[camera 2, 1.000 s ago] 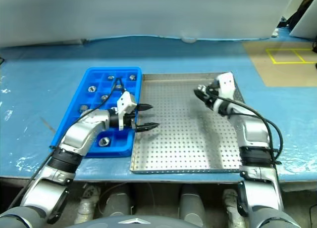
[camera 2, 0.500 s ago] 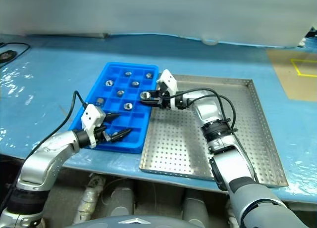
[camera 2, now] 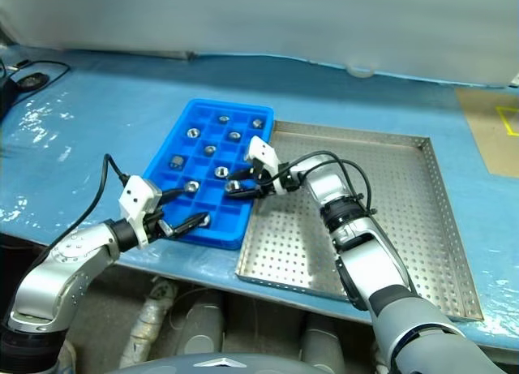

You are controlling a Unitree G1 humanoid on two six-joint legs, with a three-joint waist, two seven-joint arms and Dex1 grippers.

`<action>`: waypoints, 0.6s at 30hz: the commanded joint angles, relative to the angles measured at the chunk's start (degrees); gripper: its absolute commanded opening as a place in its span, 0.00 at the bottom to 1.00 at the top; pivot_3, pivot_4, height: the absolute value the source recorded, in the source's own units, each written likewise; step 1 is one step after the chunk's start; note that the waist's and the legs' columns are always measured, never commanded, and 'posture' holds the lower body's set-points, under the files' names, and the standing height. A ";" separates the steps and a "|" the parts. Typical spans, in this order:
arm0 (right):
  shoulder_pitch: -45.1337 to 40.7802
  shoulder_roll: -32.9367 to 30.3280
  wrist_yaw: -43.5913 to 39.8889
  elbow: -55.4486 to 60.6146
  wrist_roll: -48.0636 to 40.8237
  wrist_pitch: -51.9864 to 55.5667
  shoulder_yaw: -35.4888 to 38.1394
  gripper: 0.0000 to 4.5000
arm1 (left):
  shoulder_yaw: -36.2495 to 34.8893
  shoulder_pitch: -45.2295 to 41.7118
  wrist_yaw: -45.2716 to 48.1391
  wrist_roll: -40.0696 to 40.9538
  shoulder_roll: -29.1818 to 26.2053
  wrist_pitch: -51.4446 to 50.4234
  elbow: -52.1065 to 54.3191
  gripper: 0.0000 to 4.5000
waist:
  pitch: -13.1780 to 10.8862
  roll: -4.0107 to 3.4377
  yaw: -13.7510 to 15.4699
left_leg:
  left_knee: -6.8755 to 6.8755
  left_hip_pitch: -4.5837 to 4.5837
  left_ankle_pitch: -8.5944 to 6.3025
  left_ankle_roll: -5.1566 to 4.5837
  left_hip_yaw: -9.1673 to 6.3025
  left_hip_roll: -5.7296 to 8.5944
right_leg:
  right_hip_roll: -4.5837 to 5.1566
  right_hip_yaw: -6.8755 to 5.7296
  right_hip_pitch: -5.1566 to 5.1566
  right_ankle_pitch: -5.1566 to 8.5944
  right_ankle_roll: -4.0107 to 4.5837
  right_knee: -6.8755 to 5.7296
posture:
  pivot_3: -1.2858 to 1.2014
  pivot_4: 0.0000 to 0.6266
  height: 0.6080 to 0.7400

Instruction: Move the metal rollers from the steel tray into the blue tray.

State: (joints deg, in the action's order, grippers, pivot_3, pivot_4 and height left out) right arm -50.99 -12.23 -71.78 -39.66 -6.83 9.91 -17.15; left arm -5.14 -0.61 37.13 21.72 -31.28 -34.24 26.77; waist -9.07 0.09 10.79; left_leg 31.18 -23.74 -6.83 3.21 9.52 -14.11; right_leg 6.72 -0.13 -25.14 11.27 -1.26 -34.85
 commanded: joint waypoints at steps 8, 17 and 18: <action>5.03 -4.85 5.73 10.68 -4.01 4.86 8.33 0.95 | 5.25 -11.81 5.76 0.38 0.81 3.72 -9.17 1.00 | 0.00 0.01 -0.08 | 0.13 -0.01 0.02 0.02 -0.02 0.08 | 0.01 0.06 0.07 -0.01 0.00 -0.04 | 0.59 0.24 1.00; 19.66 -11.84 14.27 34.35 -10.32 14.63 18.20 0.95 | 10.57 -24.23 11.94 -1.52 6.77 13.08 -25.18 1.00 | 0.01 0.01 -4.24 | 0.10 0.04 0.10 0.13 -0.01 0.06 | -0.10 0.18 0.03 -0.02 -0.01 -0.02 | 0.49 0.24 1.00; 20.96 -12.10 15.43 36.21 -10.66 15.19 18.95 0.95 | 10.97 -25.21 12.50 -1.97 7.40 14.34 -26.81 1.00 | 0.01 0.01 -4.79 | 0.09 0.09 0.10 0.14 0.01 0.05 | -0.12 0.22 0.03 -0.03 -0.02 -0.03 | 0.48 0.24 1.00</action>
State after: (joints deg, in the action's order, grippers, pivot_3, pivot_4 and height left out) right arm -30.92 -24.02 -58.26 -8.40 -15.30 24.19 -0.28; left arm 5.56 -24.37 48.50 20.39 -24.13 -22.95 1.47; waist -9.07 0.10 6.00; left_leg 31.27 -23.62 -6.73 3.34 9.53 -14.06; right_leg 6.60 0.10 -25.09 11.24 -1.28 -34.88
